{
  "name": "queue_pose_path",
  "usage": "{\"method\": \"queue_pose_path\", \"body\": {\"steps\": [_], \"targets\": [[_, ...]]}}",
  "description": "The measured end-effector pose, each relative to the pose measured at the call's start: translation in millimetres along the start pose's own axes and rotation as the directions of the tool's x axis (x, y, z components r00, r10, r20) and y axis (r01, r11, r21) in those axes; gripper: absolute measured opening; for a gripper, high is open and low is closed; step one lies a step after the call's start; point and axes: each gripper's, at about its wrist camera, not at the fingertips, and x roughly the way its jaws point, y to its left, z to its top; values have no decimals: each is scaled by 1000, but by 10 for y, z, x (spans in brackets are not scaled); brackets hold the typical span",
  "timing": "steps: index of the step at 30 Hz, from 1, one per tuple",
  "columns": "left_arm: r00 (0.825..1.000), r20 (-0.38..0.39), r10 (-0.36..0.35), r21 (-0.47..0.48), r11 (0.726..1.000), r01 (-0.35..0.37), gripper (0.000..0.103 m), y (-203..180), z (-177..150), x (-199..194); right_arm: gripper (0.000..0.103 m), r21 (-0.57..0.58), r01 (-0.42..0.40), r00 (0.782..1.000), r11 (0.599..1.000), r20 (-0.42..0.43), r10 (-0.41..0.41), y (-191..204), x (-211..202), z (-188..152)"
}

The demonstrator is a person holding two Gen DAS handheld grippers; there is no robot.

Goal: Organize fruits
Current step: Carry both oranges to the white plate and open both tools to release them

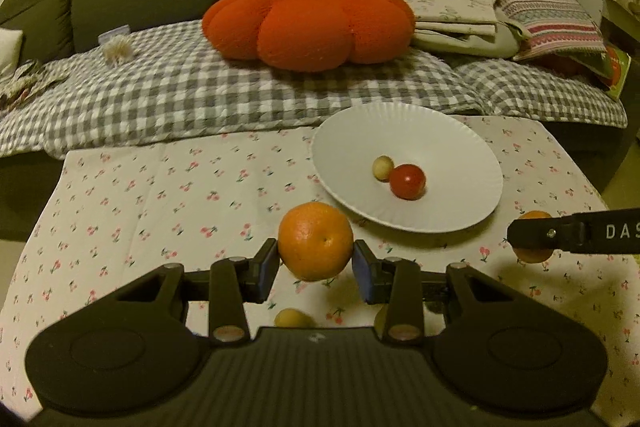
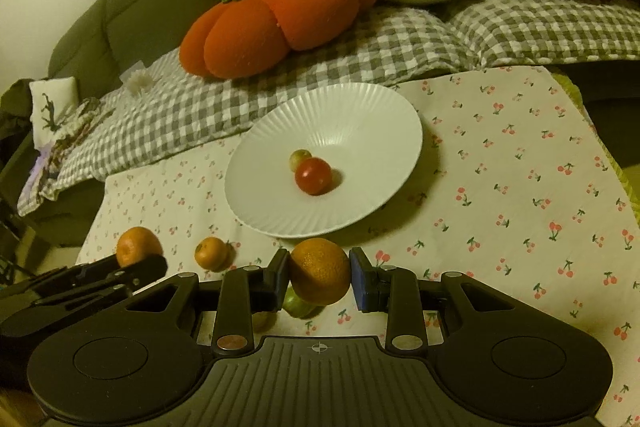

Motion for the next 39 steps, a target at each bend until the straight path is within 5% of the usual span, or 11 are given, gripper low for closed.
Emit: {"method": "queue_pose_path", "body": {"steps": [10, 21, 39], "targets": [[1000, 27, -15, 50, 999, 14, 38, -128, 186, 221, 30, 33, 17, 1000, 999, 18, -17, -138, 10, 108], [991, 32, -132, 87, 988, 129, 38, -220, 263, 607, 30, 62, 38, 997, 997, 64, -42, -255, 188, 315], [982, 18, -189, 143, 972, 184, 39, -316, 232, 900, 31, -96, 66, 994, 993, 94, -57, -67, 561, 346]]}}
